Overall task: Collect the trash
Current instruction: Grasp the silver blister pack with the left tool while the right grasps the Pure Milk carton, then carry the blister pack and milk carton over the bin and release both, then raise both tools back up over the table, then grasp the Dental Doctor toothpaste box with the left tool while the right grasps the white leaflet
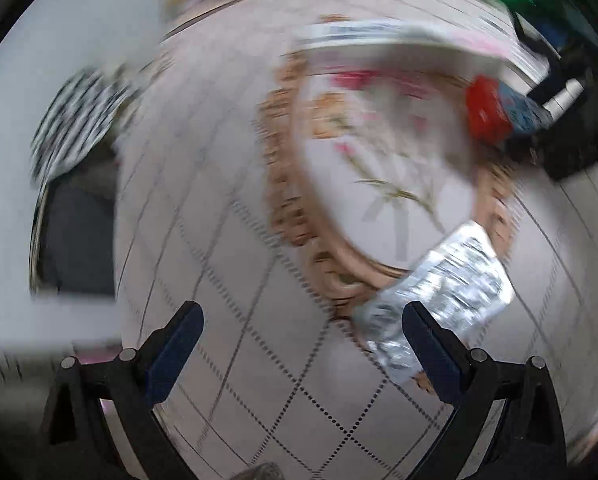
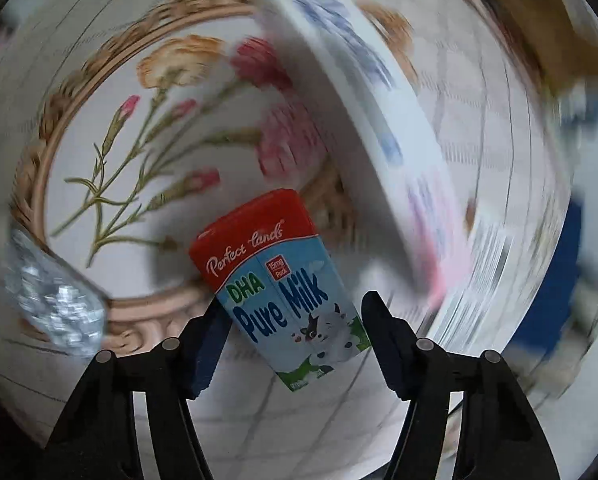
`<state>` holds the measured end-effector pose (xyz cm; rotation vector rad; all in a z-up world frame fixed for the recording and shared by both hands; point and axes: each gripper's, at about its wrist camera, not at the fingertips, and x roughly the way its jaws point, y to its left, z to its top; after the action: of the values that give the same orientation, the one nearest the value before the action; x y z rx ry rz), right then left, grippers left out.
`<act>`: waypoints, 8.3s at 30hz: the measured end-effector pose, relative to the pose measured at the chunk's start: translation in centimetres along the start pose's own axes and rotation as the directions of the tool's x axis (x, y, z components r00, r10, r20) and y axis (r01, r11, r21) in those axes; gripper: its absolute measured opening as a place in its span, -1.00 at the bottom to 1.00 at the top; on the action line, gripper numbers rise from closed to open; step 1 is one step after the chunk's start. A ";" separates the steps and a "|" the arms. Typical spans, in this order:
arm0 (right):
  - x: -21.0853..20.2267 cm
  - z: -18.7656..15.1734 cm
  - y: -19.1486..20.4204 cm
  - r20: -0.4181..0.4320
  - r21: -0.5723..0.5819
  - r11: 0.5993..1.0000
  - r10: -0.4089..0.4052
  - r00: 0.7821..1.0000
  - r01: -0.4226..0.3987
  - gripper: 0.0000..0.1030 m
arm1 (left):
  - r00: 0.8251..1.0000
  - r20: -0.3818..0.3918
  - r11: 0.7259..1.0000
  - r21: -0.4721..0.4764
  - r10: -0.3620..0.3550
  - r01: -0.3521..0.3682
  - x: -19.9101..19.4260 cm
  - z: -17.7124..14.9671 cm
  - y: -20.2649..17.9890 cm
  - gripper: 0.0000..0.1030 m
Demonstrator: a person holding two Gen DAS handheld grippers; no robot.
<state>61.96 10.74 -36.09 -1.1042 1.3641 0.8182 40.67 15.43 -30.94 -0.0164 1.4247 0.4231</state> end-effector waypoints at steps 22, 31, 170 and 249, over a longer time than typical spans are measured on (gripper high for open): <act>3.7 -17.7 -7.6 0.075 0.583 0.769 0.270 0.960 -0.262 0.70 | 0.947 -0.246 0.887 0.361 -0.207 0.288 3.6 -0.2 -8.9 0.30; 5.1 -20.1 -6.5 0.130 0.651 0.681 0.336 0.933 -0.336 0.22 | 0.841 -0.230 0.838 -0.390 -0.489 0.380 4.0 -3.7 -5.9 0.30; -2.7 -50.1 46.3 0.227 0.624 0.729 0.176 0.958 -0.282 1.00 | 0.966 -0.072 0.924 -0.315 -0.250 0.215 -7.8 -47.4 -1.5 0.90; 5.6 -12.3 -12.0 0.141 0.753 0.643 0.047 0.989 -0.138 0.82 | 0.968 -0.075 0.915 -0.351 -0.240 0.200 2.6 5.1 -3.2 -0.11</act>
<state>69.66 -5.40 -38.61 -0.3065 1.4667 0.2782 46.67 14.51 -33.43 -0.4869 1.4297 0.4829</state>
